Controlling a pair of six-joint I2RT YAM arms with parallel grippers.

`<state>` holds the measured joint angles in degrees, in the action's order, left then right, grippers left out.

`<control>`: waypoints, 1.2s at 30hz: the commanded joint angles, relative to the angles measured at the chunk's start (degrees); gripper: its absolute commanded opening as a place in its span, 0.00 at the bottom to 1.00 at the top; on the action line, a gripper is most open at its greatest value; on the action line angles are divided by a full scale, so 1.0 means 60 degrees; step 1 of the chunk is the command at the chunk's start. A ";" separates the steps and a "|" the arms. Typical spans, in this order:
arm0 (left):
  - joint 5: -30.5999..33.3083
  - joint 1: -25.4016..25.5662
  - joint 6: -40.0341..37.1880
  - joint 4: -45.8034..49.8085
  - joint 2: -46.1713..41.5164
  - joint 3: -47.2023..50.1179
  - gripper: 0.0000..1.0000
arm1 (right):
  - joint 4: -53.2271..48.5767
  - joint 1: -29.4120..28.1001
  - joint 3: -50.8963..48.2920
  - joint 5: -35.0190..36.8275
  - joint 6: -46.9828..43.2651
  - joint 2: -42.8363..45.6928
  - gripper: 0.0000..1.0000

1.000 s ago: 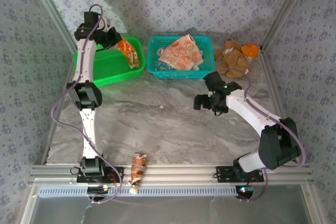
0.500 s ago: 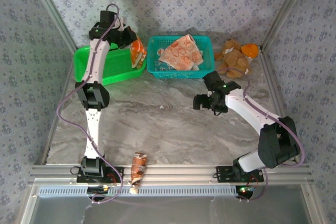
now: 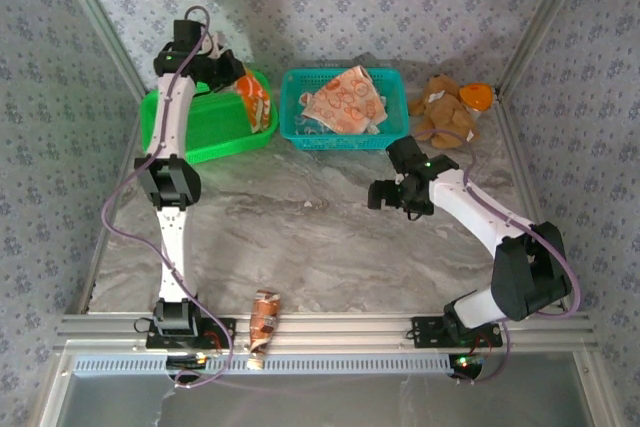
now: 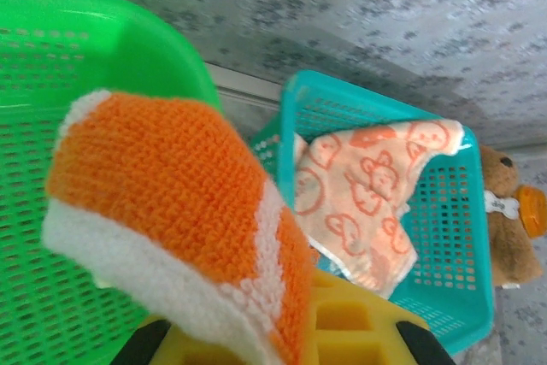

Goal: Fold and stack the towels

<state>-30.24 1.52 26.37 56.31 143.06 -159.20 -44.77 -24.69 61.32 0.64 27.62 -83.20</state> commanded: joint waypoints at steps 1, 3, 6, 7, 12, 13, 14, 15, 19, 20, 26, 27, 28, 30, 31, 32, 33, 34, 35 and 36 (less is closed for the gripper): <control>0.0234 -0.0399 -0.0617 0.0483 -0.0235 0.0268 0.00 | -0.0053 -0.0056 0.0005 0.0028 -0.0003 -0.0047 1.00; 0.0461 -0.0590 -0.0893 0.0719 -0.0361 0.0465 0.00 | -0.0024 -0.0063 0.0019 0.0047 -0.0005 -0.0089 1.00; 0.0535 -0.0865 -0.1256 0.0950 -0.0488 0.0852 0.00 | 0.0019 -0.0111 0.0075 0.0018 0.0012 -0.0188 1.00; 0.0581 -0.0945 -0.1420 0.1071 -0.0507 0.0945 0.00 | 0.0027 -0.0126 0.0113 0.0012 0.0009 -0.0223 1.00; 0.1008 -0.1263 -0.2051 0.1552 -0.0473 0.1193 0.00 | 0.0013 -0.0255 0.0310 0.0002 0.0011 -0.0416 1.00; 0.1070 -0.1329 -0.2127 0.1574 -0.0446 0.1243 0.00 | 0.0003 -0.0285 0.0340 0.0003 0.0008 -0.0452 1.00; 0.1136 -0.1397 -0.2171 0.1625 -0.0434 0.1269 0.00 | 0.0004 -0.0308 0.0361 0.0006 0.0013 -0.0482 1.00; 0.1235 -0.1462 -0.2245 0.1675 -0.0394 0.1298 0.00 | -0.0015 -0.0327 0.0378 0.0005 0.0016 -0.0489 1.00; 0.1569 -0.1689 -0.2427 0.1725 -0.0242 0.1479 0.00 | -0.0103 -0.0379 0.0450 0.0025 0.0011 -0.0518 1.00; 0.1638 -0.1753 -0.2453 0.1731 -0.0197 0.1483 0.00 | -0.0133 -0.0382 0.0479 0.0039 0.0012 -0.0531 1.00; 0.2059 -0.2015 -0.2545 0.1717 0.0175 0.1559 0.32 | -0.0228 -0.0430 0.0546 0.0059 0.0004 -0.0540 1.00; 0.2229 -0.2052 -0.2538 0.1729 0.0215 0.1539 0.50 | -0.0248 -0.0442 0.0547 0.0068 0.0009 -0.0545 1.00; 0.2432 -0.2091 -0.2508 0.1718 0.0245 0.1506 0.62 | -0.0257 -0.0445 0.0547 0.0060 0.0013 -0.0538 1.00; 0.2699 -0.2146 -0.2494 0.1715 0.0255 0.1473 0.74 | -0.0273 -0.0463 0.0547 0.0048 0.0019 -0.0534 1.00; 0.2838 -0.2157 -0.2465 0.1725 0.0243 0.1458 0.77 | -0.0259 -0.0476 0.0547 0.0052 0.0026 -0.0537 1.00; 0.2959 -0.2144 -0.2440 0.1739 0.0231 0.1454 0.83 | -0.0265 -0.0478 0.0547 0.0068 0.0018 -0.0544 1.00; 0.3027 -0.2135 -0.2432 0.1775 0.0198 0.1454 0.86 | -0.0253 -0.0489 0.0545 0.0068 0.0015 -0.0546 1.00; 0.3139 -0.2128 -0.2441 0.1798 0.0149 0.1475 0.87 | -0.0221 -0.0495 0.0554 0.0059 0.0026 -0.0536 1.00; 0.3275 -0.2101 -0.2420 0.1816 0.0084 0.1487 0.88 | -0.0202 -0.0496 0.0547 0.0063 0.0014 -0.0536 1.00; 0.3515 -0.2086 -0.2414 0.1860 0.0019 0.1483 0.89 | -0.0192 -0.0507 0.0547 0.0060 0.0026 -0.0522 1.00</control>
<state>-12.71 -11.27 12.19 65.95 143.92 -149.82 -44.71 -27.31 63.07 0.67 27.62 -85.93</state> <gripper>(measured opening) 0.883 0.998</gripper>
